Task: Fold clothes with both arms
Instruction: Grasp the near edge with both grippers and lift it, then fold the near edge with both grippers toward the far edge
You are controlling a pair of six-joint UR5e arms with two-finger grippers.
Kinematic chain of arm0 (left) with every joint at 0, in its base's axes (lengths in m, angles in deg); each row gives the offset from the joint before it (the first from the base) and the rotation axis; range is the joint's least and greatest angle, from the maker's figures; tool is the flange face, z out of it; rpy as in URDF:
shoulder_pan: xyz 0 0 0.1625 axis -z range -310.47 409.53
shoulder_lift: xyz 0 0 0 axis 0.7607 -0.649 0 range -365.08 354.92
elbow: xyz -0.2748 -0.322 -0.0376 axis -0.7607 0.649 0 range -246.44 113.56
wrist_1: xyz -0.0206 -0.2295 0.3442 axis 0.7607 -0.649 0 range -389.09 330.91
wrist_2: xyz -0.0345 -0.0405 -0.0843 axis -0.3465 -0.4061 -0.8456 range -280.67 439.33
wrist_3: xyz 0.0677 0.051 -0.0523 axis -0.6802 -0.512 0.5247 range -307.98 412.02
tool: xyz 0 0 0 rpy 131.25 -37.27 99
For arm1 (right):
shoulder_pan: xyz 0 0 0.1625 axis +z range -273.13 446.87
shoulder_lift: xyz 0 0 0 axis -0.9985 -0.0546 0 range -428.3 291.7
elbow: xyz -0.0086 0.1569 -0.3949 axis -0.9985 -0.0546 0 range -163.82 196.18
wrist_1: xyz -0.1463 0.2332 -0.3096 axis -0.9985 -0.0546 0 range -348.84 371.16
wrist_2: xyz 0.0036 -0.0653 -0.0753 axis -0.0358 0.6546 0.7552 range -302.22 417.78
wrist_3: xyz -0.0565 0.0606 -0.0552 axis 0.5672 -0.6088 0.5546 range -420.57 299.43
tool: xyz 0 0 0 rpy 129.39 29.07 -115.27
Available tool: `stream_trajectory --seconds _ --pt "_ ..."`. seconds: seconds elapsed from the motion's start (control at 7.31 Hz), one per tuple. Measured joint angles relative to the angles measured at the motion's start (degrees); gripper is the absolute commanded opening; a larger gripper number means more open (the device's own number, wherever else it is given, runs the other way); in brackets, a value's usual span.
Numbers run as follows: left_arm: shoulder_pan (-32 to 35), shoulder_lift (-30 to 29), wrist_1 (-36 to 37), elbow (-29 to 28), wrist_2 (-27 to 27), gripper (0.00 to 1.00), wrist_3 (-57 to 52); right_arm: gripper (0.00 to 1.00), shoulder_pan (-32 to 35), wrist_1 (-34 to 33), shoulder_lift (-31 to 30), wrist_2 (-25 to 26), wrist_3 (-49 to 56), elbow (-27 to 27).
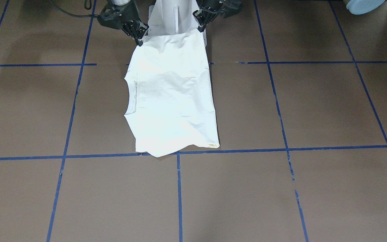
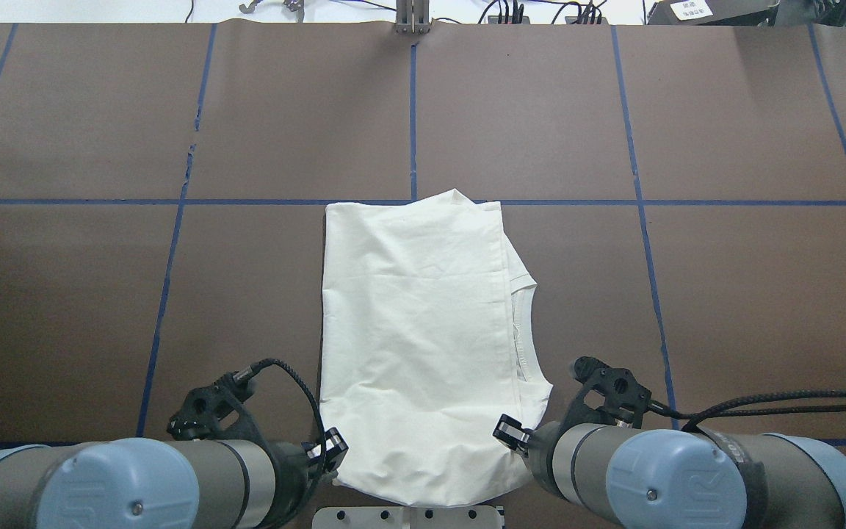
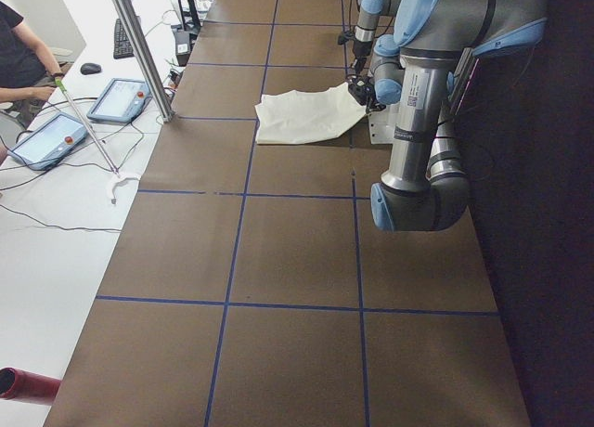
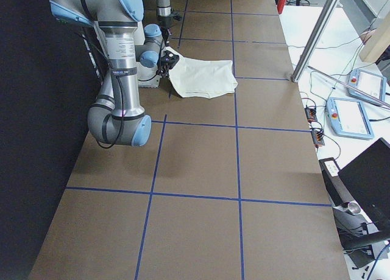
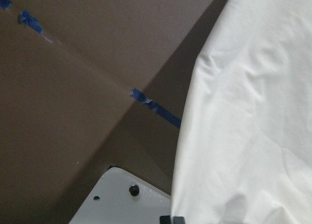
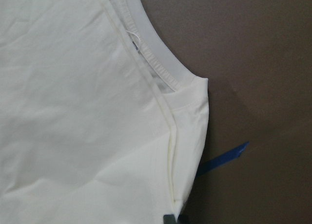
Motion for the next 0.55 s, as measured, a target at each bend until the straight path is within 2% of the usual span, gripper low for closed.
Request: stream_trajectory --seconds 0.14,0.27,0.55 --pt "4.9 -2.0 0.4 -1.0 -0.1 0.00 -3.7 0.00 3.0 0.0 0.7 -0.4 1.0 -0.6" --pt "9.7 -4.6 0.6 -4.0 -0.3 0.00 -7.3 0.00 7.5 -0.1 3.1 -2.6 3.4 -3.5" --pt "16.6 -8.6 -0.4 -12.4 -0.4 0.00 -14.8 0.00 19.5 0.1 10.8 -13.2 9.9 -15.3"
